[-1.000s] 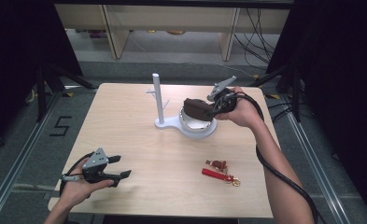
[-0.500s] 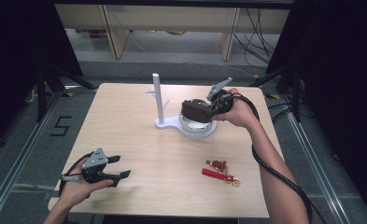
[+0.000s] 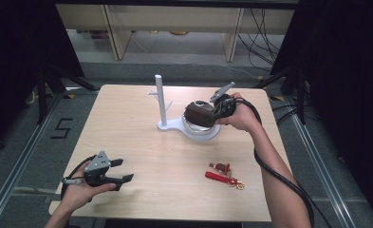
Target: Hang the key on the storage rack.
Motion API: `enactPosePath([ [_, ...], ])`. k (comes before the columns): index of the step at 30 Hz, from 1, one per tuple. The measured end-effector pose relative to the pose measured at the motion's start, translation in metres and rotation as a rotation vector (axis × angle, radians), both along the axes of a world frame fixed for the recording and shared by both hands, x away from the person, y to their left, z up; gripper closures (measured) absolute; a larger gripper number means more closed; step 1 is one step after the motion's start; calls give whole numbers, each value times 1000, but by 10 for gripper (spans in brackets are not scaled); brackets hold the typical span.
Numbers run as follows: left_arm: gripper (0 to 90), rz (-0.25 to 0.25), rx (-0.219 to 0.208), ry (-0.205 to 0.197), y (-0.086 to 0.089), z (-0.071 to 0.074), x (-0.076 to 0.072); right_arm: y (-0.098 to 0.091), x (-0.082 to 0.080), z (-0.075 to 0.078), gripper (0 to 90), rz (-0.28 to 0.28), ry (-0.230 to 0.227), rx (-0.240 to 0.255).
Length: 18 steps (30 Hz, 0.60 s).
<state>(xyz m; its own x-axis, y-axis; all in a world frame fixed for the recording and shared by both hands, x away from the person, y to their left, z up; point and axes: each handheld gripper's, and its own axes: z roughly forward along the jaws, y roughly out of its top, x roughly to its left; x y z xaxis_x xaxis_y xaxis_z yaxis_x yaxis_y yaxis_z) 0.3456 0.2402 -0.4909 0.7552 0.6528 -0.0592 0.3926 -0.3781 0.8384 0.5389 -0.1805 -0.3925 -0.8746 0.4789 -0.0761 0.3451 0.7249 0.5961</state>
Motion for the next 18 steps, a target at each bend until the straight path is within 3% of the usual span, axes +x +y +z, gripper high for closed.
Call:
enactPosePath([
  [2,260,-5,-3,2,0,0,0,0,2,-1,661,13,-13,1],
  [5,260,-1,-4,-1,1,1,0,2,3,-6,653,-11,15,9],
  [8,261,3,-6,-1,0,1,0,2,6,-9,631,-43,9,22],
  [12,261,-5,1,0,1,0,0,2,4,-5,532,-85,-45,-2],
  [18,261,-2,-9,1,1,0,0,-11,-1,6,548,-140,-105,17],
])
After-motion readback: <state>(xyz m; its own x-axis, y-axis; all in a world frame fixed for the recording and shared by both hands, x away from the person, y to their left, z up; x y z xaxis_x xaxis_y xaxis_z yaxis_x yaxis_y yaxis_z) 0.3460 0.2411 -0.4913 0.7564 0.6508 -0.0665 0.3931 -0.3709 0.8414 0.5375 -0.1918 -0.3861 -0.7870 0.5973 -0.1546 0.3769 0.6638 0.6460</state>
